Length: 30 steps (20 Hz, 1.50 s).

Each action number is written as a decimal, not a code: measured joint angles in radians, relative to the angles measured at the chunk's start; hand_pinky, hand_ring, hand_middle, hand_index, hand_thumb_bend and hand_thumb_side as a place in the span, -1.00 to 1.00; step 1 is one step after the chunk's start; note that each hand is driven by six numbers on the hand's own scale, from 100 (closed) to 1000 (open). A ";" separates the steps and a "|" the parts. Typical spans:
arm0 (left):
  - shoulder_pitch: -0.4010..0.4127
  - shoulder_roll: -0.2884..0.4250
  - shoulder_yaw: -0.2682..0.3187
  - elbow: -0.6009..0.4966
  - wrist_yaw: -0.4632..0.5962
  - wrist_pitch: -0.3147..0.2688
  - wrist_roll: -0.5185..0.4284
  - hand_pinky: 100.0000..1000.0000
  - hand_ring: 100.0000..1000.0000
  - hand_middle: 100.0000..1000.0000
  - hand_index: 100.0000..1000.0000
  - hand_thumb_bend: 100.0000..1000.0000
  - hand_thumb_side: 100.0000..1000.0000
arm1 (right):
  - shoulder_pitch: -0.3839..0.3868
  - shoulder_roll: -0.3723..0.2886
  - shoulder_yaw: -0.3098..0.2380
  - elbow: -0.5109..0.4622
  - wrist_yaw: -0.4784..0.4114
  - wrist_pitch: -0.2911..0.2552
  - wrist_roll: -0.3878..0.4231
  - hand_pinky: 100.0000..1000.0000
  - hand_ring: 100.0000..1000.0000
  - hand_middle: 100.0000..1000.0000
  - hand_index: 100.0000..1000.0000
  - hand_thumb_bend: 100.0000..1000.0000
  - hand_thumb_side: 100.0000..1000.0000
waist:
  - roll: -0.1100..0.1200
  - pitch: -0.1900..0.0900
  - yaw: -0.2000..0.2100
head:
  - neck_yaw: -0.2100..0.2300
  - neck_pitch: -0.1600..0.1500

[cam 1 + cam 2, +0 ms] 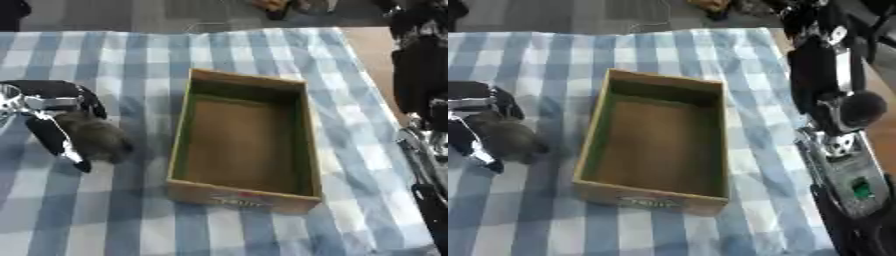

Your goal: Pick up objects on the table and place them in the box.

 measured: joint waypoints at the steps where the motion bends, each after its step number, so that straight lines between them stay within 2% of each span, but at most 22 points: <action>1: 0.000 -0.002 0.003 0.004 -0.004 -0.004 0.004 0.24 0.43 0.35 0.56 0.68 -0.25 | 0.000 0.000 0.000 0.000 0.000 0.000 0.000 0.79 1.00 0.36 0.81 0.77 0.97 | 0.001 0.000 0.000 | 0.000 0.001; 6: -0.003 -0.008 0.014 0.019 -0.020 -0.019 0.028 0.21 0.40 0.30 0.52 0.69 -0.22 | -0.001 0.001 0.000 0.000 0.000 0.000 0.000 0.79 1.00 0.36 0.81 0.77 0.98 | 0.001 0.002 -0.002 | 0.000 0.001; 8: -0.005 -0.008 0.017 0.024 -0.027 -0.023 0.037 0.15 0.32 0.14 0.38 0.60 -0.20 | -0.001 0.002 0.000 0.000 0.000 0.001 -0.001 0.80 1.00 0.36 0.81 0.77 0.98 | 0.001 0.003 -0.003 | 0.000 0.001; 10: -0.005 -0.008 0.018 0.030 -0.033 -0.025 0.046 0.14 0.29 0.11 0.34 0.57 -0.20 | -0.001 0.003 0.000 0.000 0.000 0.001 -0.001 0.80 1.00 0.36 0.81 0.77 0.98 | 0.001 0.003 -0.003 | 0.000 0.001; 11: -0.005 -0.008 0.019 0.033 -0.036 -0.025 0.050 0.07 0.23 0.04 0.25 0.53 -0.23 | -0.001 0.005 0.000 0.000 -0.001 0.001 -0.001 0.80 1.00 0.36 0.81 0.76 1.00 | 0.001 0.003 -0.003 | 0.000 0.001; 16: -0.005 -0.013 0.017 0.037 -0.037 -0.018 0.063 0.03 0.21 0.04 0.09 0.56 -0.22 | 0.000 0.007 0.000 0.000 -0.003 0.005 -0.003 0.80 1.00 0.36 0.81 0.75 1.00 | 0.001 0.003 -0.003 | -0.001 0.001; 20: -0.008 -0.016 0.016 0.037 -0.041 -0.010 0.069 0.03 0.21 0.05 0.04 0.57 -0.21 | 0.002 0.007 0.000 0.000 -0.004 0.006 -0.003 0.80 1.00 0.36 0.81 0.75 1.00 | 0.001 0.003 -0.004 | -0.001 0.001; 24: -0.009 -0.017 0.016 0.037 -0.042 -0.003 0.067 0.03 0.21 0.05 0.02 0.48 -0.21 | 0.005 0.007 -0.001 0.000 -0.004 0.009 -0.004 0.80 1.00 0.36 0.82 0.75 1.00 | 0.003 0.003 -0.004 | -0.001 0.001; 30: -0.012 -0.018 0.016 0.038 -0.042 0.018 0.054 0.03 0.20 0.04 0.02 -0.04 -0.25 | 0.005 0.008 -0.001 0.000 -0.004 0.014 -0.005 0.80 1.00 0.35 0.82 0.74 1.00 | 0.006 0.002 -0.004 | -0.005 0.001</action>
